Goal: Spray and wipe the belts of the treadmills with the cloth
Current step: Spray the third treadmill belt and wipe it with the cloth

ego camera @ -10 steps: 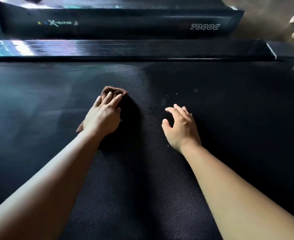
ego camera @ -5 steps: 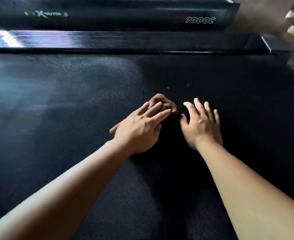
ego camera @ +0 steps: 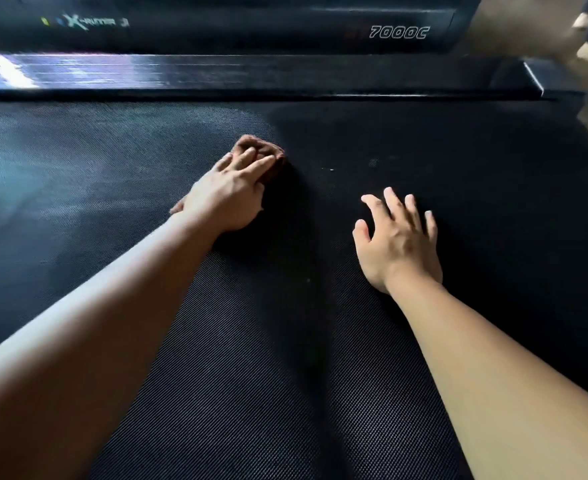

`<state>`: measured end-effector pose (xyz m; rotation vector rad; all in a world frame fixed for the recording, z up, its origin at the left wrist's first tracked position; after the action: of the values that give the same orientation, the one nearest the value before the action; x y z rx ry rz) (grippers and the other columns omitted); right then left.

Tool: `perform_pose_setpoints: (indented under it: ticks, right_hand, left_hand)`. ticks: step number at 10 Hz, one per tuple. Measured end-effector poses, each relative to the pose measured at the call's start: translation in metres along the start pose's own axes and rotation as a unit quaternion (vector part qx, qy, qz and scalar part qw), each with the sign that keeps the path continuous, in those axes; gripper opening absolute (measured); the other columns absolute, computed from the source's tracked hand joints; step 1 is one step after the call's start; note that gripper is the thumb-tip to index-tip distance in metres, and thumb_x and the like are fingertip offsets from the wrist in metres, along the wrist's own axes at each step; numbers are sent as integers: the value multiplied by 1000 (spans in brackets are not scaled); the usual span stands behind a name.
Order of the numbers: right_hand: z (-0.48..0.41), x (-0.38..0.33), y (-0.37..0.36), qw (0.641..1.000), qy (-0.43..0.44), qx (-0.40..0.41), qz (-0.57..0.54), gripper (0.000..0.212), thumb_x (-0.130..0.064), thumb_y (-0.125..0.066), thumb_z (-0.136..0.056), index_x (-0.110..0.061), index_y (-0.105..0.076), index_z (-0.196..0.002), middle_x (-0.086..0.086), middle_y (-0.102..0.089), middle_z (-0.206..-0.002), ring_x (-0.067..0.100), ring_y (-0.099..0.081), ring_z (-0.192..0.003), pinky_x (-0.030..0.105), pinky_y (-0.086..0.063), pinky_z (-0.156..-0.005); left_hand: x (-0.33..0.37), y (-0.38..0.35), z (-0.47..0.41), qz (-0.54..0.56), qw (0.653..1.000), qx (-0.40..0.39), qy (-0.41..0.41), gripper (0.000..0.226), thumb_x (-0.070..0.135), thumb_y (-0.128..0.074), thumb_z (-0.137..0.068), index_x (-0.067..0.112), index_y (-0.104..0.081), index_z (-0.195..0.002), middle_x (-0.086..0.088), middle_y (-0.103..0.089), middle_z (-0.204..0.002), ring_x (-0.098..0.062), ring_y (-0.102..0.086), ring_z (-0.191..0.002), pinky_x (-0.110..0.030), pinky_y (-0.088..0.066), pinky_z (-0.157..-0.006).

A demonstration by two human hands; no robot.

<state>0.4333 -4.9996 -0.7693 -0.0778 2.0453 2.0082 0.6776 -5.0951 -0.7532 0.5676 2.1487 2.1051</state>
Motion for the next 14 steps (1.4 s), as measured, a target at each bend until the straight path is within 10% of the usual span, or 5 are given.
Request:
perform_pose_setpoints:
  ticks: [4,7,11,14]
  right_hand:
    - [-1,1,1,1000,-2,3,-13,47,-45,-31,-101,-39,-30,-147,-3,-14,-165,23,-4,-152,48,0,-122]
    - [0,0,2,1000,-4,-1,-2,47,-46,-28,-100,-40,-29,-147,-4,-12,-165,22,-3,-152,48,0,-123]
    - [1,-1,2,1000,2,12,-4,49,-46,-28,-100,-39,-28,-149,-3,-14,-165,24,-4,-152,48,-1,-123]
    - [0,0,4,1000,-4,-10,-6,53,-47,-28,-100,-37,-26,-152,-6,-10,-166,20,0,-153,46,2,-123]
  left_hand:
    - [93,-13,127,13,952,-47,-302,52,37,-43,-98,38,-43,-150,0,-34,-161,-22,-25,-152,-41,-25,-123]
    - [15,2,99,-6,970,0,-241,54,35,-43,-97,26,-44,-150,-4,-41,-156,-18,-31,-148,-35,-18,-124]
    - [-33,4,-78,16,996,26,80,60,34,-45,-96,34,-32,-154,1,-29,-161,-24,-24,-149,-37,-18,-122]
    - [101,-10,-62,31,993,42,-108,54,29,-49,-96,28,-43,-150,3,-42,-153,-16,-33,-142,-23,-17,-115]
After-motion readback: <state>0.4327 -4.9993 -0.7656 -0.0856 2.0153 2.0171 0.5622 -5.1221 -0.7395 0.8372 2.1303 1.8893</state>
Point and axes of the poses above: each hand's wrist, its own z-axis away from the middle knuckle, its own y-axis out of the back of the hand, x = y × z, the point moved 7 cm from there along -z, towards the middle knuckle
